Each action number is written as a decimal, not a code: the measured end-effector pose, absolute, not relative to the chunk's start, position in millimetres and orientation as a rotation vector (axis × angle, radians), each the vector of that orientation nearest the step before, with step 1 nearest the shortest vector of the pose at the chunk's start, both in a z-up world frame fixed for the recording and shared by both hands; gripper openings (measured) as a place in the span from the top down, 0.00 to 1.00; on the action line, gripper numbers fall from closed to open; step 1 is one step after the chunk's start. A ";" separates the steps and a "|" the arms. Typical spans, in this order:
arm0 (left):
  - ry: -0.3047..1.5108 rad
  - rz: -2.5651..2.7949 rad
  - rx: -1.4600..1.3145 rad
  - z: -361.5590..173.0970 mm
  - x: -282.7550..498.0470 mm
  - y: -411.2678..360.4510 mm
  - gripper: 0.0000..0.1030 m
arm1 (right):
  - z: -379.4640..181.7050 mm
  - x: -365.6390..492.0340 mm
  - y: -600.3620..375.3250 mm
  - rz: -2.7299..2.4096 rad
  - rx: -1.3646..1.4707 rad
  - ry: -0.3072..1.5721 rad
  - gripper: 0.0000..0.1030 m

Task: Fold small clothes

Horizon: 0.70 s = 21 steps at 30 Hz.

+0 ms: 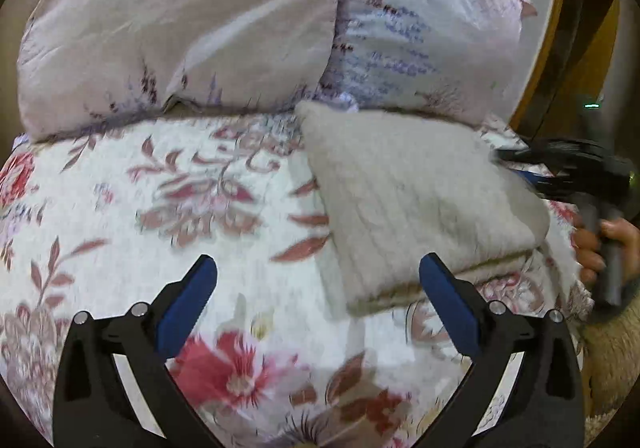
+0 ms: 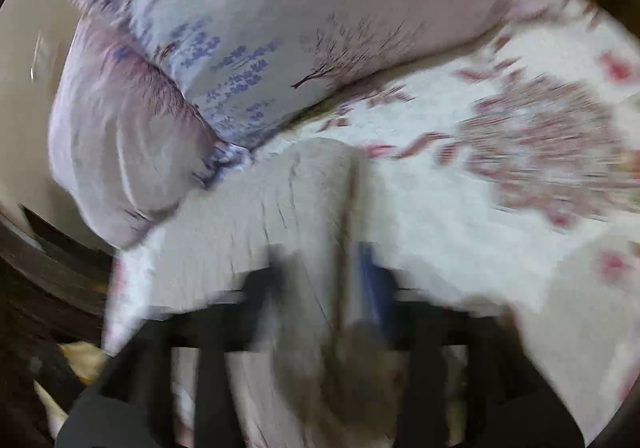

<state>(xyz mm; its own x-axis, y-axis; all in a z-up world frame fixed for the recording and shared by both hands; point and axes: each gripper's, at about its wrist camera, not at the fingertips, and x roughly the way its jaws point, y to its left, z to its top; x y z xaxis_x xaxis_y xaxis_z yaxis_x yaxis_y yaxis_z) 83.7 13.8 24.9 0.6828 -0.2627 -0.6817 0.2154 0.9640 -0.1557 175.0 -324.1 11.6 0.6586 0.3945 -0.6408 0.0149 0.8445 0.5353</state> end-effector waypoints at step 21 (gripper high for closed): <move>0.926 -0.144 0.079 -9.6 80.3 -9.7 0.02 | -30.6 88.5 -242.5 0.016 0.059 0.899 0.01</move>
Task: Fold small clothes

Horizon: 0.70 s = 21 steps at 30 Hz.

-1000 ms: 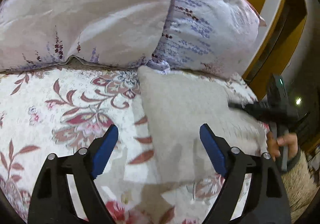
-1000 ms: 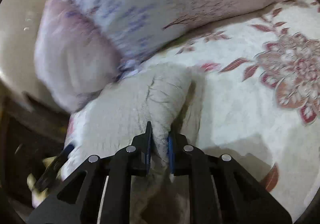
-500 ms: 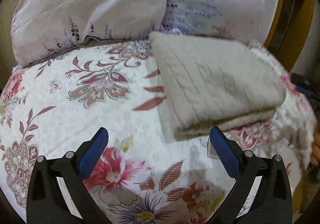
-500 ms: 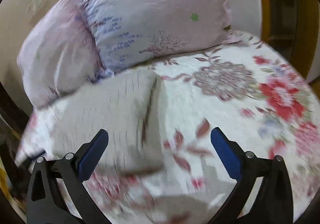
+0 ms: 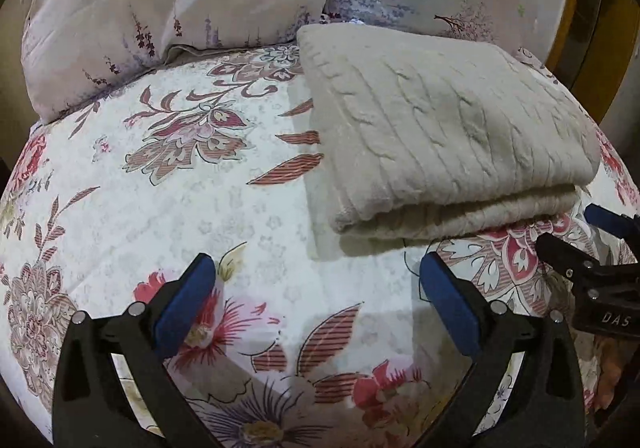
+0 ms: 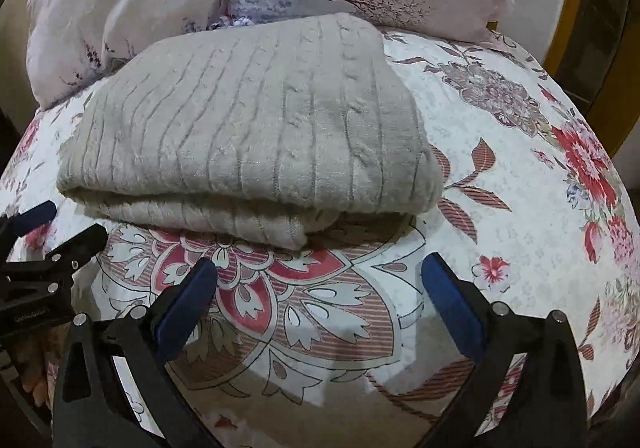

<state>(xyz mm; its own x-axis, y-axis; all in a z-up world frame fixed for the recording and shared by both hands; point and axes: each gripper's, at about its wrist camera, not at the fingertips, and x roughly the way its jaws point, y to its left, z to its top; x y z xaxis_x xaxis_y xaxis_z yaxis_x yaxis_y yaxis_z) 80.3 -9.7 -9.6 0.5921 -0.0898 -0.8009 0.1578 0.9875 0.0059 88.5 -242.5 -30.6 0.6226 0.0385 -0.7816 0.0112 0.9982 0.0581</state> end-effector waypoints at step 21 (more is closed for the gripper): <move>0.926 -0.143 0.078 -9.9 80.2 -8.9 0.02 | -30.7 88.2 -241.9 0.013 0.061 0.898 0.01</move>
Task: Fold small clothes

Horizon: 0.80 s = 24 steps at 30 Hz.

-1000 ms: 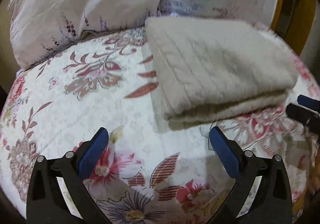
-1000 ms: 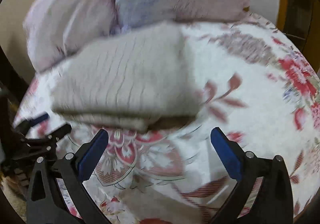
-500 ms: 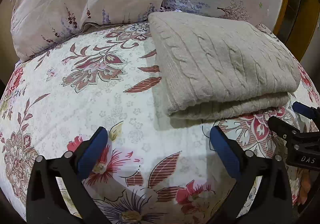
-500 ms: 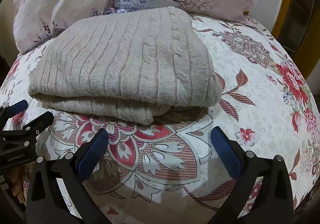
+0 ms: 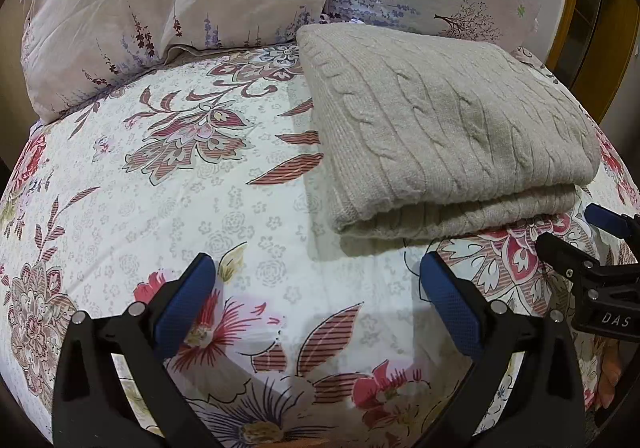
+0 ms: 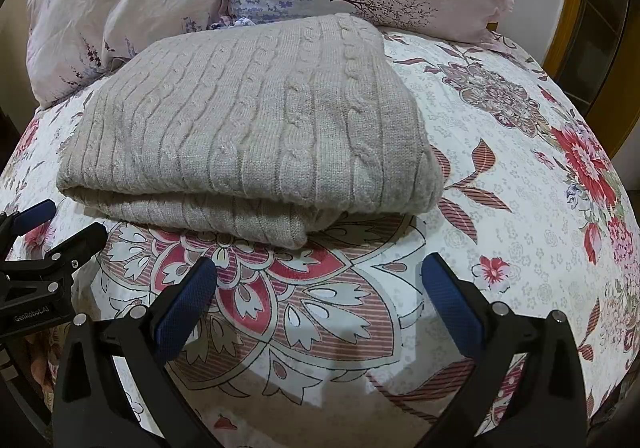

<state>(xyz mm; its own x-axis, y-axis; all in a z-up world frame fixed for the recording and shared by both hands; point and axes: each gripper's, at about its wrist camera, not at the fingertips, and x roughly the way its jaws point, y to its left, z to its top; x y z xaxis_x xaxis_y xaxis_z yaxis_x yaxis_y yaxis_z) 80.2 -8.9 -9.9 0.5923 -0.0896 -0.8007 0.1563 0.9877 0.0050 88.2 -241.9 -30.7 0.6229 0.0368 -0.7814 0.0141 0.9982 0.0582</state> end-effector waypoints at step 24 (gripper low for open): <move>0.926 -0.143 0.077 -9.6 80.2 -8.6 0.02 | -30.3 87.6 -242.0 0.010 0.062 0.898 0.01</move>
